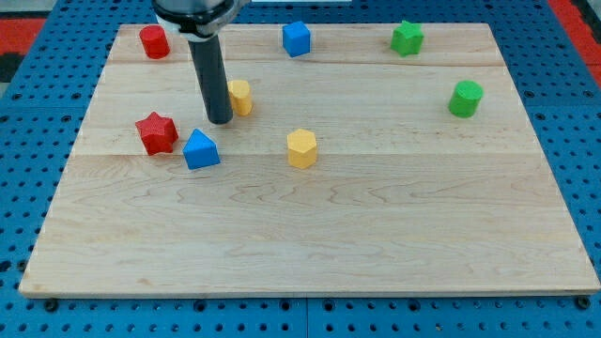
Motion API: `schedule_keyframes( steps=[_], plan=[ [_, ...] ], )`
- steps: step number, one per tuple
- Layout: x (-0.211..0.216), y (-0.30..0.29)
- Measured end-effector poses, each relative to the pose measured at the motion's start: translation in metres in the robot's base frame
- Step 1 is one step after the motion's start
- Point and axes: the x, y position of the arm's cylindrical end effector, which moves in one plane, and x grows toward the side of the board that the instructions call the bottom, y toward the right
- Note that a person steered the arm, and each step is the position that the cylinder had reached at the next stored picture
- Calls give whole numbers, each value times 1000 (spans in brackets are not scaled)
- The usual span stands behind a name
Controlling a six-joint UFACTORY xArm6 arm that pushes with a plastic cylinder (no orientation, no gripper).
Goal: Move the red star towards the center left side of the board
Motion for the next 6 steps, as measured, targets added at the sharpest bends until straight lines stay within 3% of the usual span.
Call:
schedule_keyframes(
  steps=[2, 4, 6],
  plan=[
    [40, -55],
    [9, -41],
    [11, -88]
  ],
)
